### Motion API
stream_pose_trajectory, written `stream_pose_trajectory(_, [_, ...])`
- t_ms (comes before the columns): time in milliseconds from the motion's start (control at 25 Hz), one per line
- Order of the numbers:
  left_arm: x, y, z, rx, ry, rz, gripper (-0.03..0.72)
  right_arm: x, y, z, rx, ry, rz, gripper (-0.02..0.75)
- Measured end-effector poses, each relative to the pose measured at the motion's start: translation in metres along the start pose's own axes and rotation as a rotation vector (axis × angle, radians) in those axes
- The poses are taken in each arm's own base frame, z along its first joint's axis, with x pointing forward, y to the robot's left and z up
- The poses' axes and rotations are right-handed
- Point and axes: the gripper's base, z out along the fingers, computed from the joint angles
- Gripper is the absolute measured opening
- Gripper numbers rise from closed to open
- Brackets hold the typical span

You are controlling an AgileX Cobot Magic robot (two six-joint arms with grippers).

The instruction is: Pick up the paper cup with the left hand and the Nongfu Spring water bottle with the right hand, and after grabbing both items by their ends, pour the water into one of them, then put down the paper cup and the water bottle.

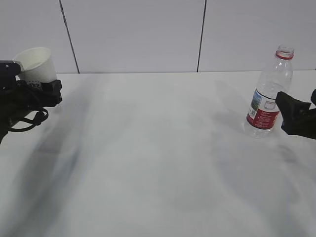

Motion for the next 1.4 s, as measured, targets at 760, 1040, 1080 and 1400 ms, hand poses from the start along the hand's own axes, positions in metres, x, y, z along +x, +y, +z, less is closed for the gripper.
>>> stream_pose_trajectory(760, [0.043,0.006,0.006,-0.032,0.035,-0.020,0.538,0.001,0.000,0.000,-0.001,0.009,0.001,0.588])
stream_pose_trajectory(1040, [0.055,0.008,0.007,-0.035,0.050,-0.060,0.538,0.001,0.000,0.000,-0.001,0.011,0.001,0.588])
stream_pose_trajectory(1080, [0.055,0.007,0.007,-0.034,0.045,-0.061,0.538,0.001,0.000,0.000,-0.001,0.011,0.001,0.588])
stream_pose_trajectory(1400, [0.062,0.008,0.007,-0.035,0.055,-0.064,0.538,0.003,0.001,0.000,-0.013,0.030,0.001,0.587])
